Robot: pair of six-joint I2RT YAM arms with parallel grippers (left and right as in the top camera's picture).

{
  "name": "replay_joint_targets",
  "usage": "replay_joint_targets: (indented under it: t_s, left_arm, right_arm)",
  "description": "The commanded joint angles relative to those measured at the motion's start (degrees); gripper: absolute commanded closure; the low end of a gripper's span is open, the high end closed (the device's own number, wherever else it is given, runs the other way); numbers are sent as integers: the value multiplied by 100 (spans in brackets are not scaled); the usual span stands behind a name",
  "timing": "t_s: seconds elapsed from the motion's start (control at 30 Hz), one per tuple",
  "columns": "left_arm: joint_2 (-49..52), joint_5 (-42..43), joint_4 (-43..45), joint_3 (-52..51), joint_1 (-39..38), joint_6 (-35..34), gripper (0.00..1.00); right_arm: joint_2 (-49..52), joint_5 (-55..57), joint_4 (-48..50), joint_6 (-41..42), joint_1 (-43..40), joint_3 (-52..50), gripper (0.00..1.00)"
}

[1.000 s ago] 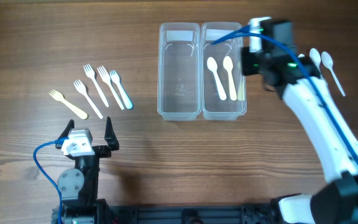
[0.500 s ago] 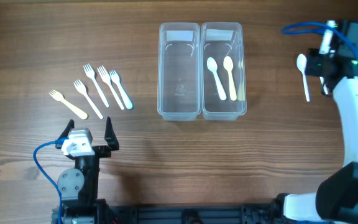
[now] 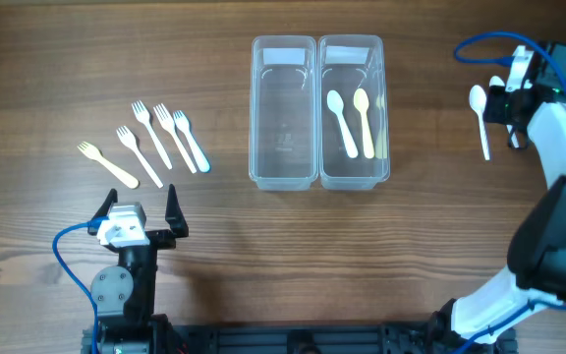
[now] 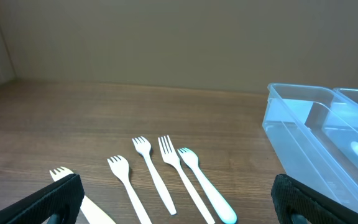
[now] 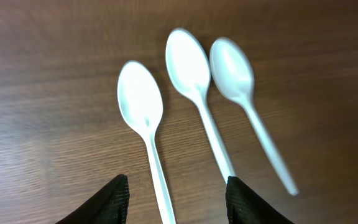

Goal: Pack container
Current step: 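Return right gripper to spoons and grasp next white spoon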

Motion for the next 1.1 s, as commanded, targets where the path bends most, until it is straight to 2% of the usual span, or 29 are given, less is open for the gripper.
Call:
replay_joint_targets:
  t_s: [0.0, 0.23, 0.37, 0.8, 0.87, 1.0, 1.07]
  left_arm:
    - [-42, 50, 17, -48, -33, 107, 0]
    - [-42, 50, 17, -48, -33, 107, 0]
    - [-42, 50, 17, -48, -33, 107, 0]
    - [-42, 50, 17, -48, -33, 107, 0]
    - [-42, 50, 17, -48, -33, 107, 0]
    - [-42, 50, 17, -48, -33, 107, 0]
    - [-42, 50, 17, -48, -33, 107, 0]
  right_arm:
    - [511, -114, 140, -188, 2, -9, 50]
    - [901, -205, 227, -184, 4, -9, 51]
    - [953, -422, 271, -260, 2, -11, 58]
    - [1231, -474, 341, -251, 2, -11, 57]
    - [1231, -474, 337, -236, 2, -11, 63]
    - [1231, -476, 304, 116, 2, -11, 96]
    - [1231, -476, 282, 197, 11, -9, 96]
